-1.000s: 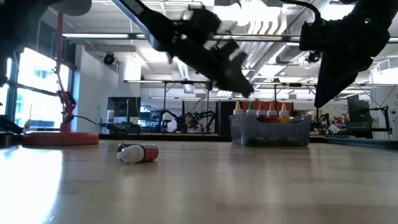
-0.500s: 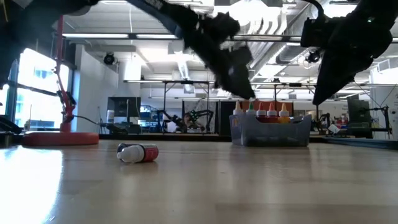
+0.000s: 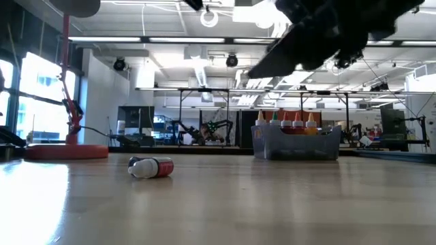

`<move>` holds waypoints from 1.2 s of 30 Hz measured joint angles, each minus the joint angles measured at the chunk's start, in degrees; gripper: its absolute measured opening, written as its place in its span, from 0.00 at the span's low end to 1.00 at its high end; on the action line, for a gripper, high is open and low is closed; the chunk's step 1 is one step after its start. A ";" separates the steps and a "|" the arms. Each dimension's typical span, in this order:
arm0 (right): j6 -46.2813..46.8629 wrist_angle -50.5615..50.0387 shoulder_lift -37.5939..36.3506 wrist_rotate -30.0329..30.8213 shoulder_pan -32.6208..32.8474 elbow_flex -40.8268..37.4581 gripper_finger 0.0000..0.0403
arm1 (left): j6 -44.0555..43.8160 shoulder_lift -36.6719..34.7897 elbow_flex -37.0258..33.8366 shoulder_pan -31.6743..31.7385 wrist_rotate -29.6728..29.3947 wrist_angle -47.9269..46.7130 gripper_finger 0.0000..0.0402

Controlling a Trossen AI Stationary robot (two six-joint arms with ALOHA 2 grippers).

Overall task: Pick & Place food coloring
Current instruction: Put the small pink food coloring bottle into the bin

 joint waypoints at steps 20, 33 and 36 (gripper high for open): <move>-12.75 0.27 43.05 -27.28 -2.16 33.41 0.38 | -1.85 -8.88 -1.06 -0.42 0.38 -1.99 0.38; -14.18 -0.87 43.52 -25.36 -3.39 31.76 0.26 | -1.77 -8.29 -1.09 -0.42 1.85 -2.04 0.38; -13.57 -4.90 41.14 -24.90 -3.54 31.60 0.20 | -1.33 -8.29 -1.09 -0.42 1.17 -2.04 0.38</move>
